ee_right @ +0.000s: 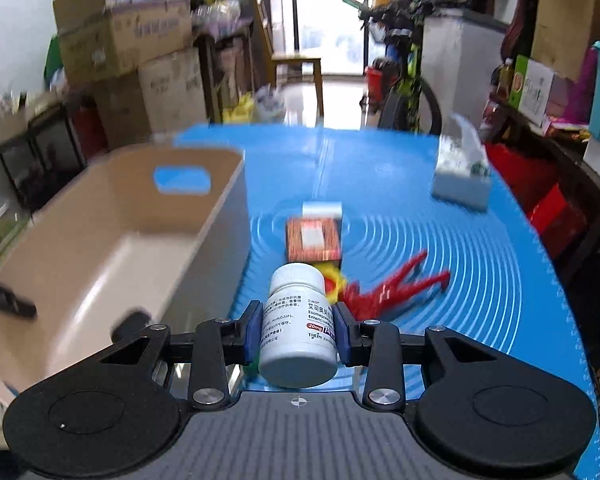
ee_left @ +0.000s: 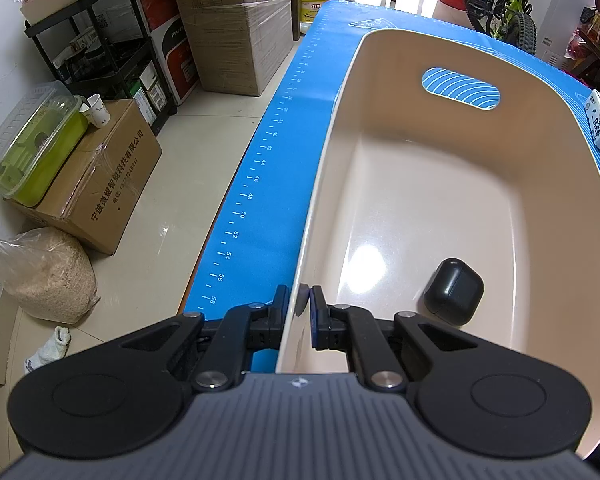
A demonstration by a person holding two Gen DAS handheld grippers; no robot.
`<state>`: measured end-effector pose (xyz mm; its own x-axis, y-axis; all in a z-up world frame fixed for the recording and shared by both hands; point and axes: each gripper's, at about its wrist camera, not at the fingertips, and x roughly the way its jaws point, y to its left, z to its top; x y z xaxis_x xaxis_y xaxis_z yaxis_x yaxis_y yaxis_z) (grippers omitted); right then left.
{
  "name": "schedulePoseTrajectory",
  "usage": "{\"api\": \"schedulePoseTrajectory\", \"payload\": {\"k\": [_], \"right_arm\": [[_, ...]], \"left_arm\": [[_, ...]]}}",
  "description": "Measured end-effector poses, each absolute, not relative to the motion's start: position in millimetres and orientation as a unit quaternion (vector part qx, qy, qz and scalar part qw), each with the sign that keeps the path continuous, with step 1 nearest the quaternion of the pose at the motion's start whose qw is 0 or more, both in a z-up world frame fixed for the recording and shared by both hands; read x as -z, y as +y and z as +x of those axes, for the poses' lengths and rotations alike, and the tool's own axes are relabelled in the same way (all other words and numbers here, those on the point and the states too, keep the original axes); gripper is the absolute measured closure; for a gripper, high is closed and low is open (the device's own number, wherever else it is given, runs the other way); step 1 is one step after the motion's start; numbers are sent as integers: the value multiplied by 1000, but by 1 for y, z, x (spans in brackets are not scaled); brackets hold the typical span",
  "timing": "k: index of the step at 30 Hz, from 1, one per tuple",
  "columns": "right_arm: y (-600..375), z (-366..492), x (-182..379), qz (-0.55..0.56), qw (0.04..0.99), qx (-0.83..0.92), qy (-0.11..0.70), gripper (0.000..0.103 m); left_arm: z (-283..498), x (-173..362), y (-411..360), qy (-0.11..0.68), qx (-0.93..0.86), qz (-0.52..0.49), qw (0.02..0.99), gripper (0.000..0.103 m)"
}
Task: Organize rigid objects
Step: 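Lower the white pill bottle into the basket and open the right gripper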
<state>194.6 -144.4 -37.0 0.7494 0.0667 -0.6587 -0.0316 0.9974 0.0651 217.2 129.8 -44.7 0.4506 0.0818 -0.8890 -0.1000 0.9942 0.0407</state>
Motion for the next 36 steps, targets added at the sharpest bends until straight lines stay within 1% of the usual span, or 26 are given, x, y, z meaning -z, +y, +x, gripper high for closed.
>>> {"api": "schedulePoseTrajectory", "payload": {"k": [7, 13, 19, 23, 29, 32, 33, 36], "right_arm": [[-116, 210, -4, 23, 955, -63, 290, 59], [-74, 226, -7, 9, 954, -107, 280, 59], [-31, 245, 13, -21, 937, -134, 321, 59], [-8, 252, 31, -62, 922, -143, 355, 59], [15, 257, 55, -121, 888, -159, 415, 59], [17, 257, 58, -126, 879, -161, 431, 59], [17, 257, 57, -125, 878, -160, 433, 55], [9, 255, 53, -108, 883, -161, 428, 47]], "left_arm": [[218, 44, 130, 521, -55, -7, 852, 91], [217, 44, 128, 521, -54, -5, 852, 91], [217, 44, 127, 521, -54, -4, 852, 91], [217, 44, 128, 521, -54, -3, 852, 91], [217, 44, 128, 521, -54, -3, 852, 91], [217, 44, 127, 521, -54, -1, 852, 91], [217, 44, 127, 521, -54, -1, 852, 91], [217, 44, 127, 521, -54, 1, 852, 91]]}}
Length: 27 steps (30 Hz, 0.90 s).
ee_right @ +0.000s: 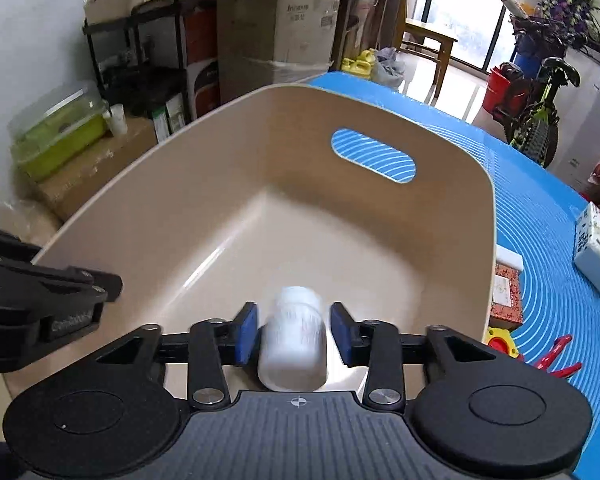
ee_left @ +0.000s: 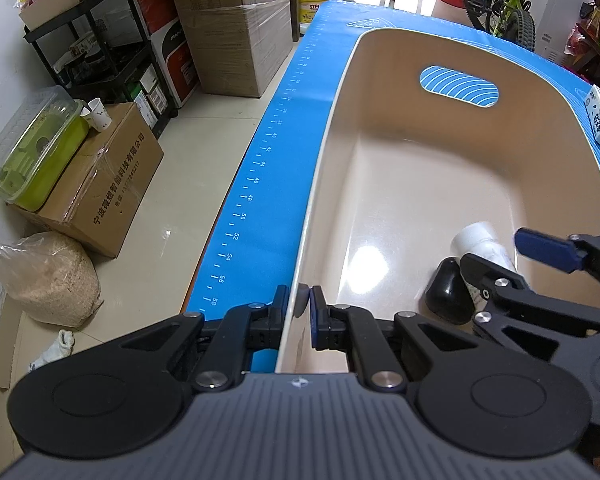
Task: Organize rigid objects
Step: 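Lower the white pill bottle into the basket and open the right gripper, then grasp the clear tape roll by its rim with the right gripper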
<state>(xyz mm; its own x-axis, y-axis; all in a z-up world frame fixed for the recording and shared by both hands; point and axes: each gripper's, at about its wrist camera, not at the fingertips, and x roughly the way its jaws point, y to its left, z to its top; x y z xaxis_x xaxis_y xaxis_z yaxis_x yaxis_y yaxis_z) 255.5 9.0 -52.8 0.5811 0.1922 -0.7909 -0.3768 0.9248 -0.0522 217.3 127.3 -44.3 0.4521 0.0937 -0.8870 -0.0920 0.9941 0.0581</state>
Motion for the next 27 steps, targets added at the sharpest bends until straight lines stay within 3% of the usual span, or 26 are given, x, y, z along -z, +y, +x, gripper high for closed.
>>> {"api": "schedulePoseTrajectory", "payload": {"k": [9, 17, 27], "right_arm": [[-28, 241, 25, -38, 908, -158, 387, 37], [-91, 224, -5, 9, 935, -108, 337, 37], [-177, 217, 30, 28, 930, -7, 367, 37]], "left_arm": [[217, 44, 128, 521, -55, 1, 852, 91], [217, 44, 128, 521, -55, 1, 852, 91], [217, 44, 128, 521, -55, 1, 852, 91]]}}
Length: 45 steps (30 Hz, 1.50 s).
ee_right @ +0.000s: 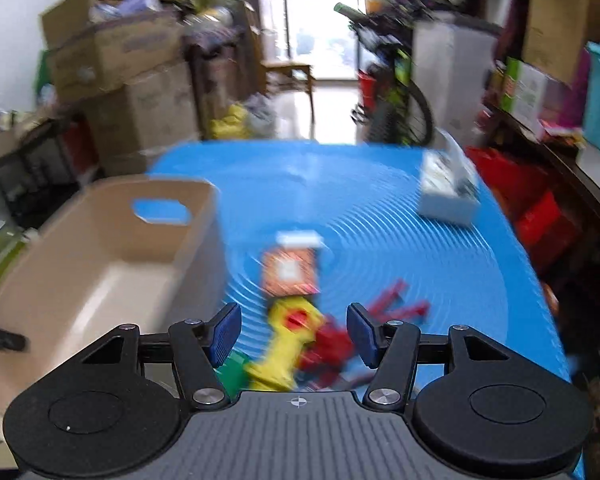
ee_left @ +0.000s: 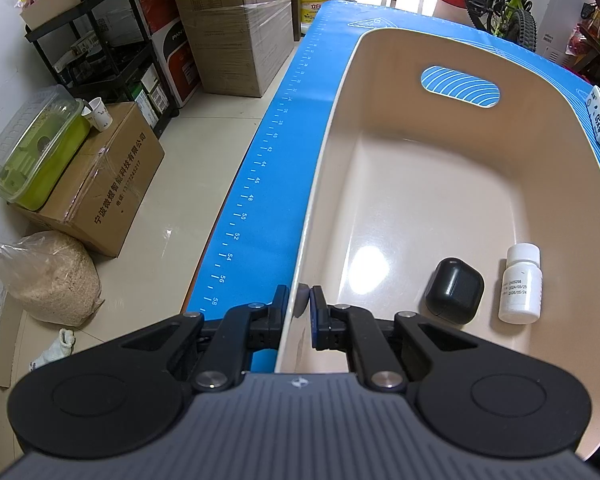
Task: Organize rigid objects
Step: 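Grasp the clear tape roll by its rim with the right gripper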
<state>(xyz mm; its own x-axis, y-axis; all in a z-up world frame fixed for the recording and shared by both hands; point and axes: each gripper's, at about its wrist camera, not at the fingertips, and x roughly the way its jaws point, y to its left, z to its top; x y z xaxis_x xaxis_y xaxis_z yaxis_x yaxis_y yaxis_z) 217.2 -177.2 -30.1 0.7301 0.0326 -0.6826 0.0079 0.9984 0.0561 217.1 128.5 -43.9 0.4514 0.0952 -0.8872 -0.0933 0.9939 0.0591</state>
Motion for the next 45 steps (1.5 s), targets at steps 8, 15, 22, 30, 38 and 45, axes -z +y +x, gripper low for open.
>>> {"api": "schedulePoseTrajectory", "payload": {"k": [8, 15, 22, 30, 38, 45], "right_arm": [[-208, 220, 87, 46, 898, 26, 437, 37], [-198, 221, 109, 37, 886, 13, 461, 44], [-183, 226, 118, 15, 881, -3, 472, 78], [-177, 221, 111, 2, 890, 3, 456, 86], [-186, 212, 86, 16, 916, 44, 398, 86], [-171, 204, 43, 16, 950, 36, 309, 86]], "left_arm": [[217, 45, 128, 521, -56, 2, 852, 91], [217, 45, 128, 521, -57, 3, 852, 90], [217, 46, 128, 521, -56, 2, 852, 90], [217, 45, 127, 521, -56, 2, 852, 90], [217, 45, 127, 521, -57, 2, 852, 90], [217, 45, 127, 521, -57, 3, 851, 90]]}}
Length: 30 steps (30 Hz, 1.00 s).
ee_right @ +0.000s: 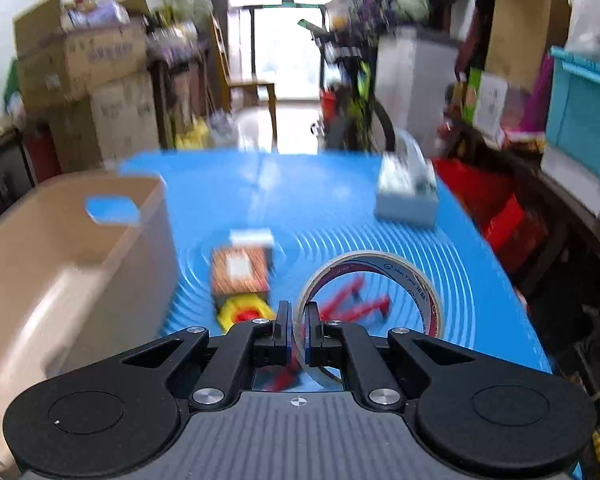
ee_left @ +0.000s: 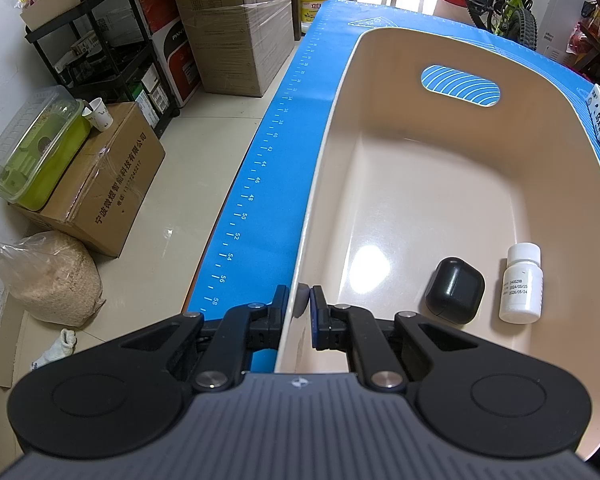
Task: Organize rigid objects
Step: 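Grasp the clear tape roll by its rim with the right gripper, then drop the clear tape roll into the basket with the right gripper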
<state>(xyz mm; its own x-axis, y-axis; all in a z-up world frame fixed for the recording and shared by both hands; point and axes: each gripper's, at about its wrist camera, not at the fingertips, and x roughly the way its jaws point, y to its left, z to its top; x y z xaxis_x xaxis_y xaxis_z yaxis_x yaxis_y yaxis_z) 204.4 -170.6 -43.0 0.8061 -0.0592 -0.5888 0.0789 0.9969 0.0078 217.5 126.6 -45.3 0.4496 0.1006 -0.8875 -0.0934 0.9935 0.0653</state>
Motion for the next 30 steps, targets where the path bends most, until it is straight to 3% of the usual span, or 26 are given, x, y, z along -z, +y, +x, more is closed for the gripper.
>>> {"api": "schedulePoseTrajectory", "payload": {"k": [6, 14, 30], "right_arm": [[-131, 206, 6, -6, 969, -24, 247, 86], [-78, 228, -7, -4, 967, -103, 232, 86], [3, 257, 47, -63, 891, -191, 406, 84]], "left_arm": [[218, 45, 126, 521, -57, 5, 852, 90], [217, 45, 127, 521, -57, 7, 851, 90], [217, 44, 126, 521, -57, 11, 852, 91]]}}
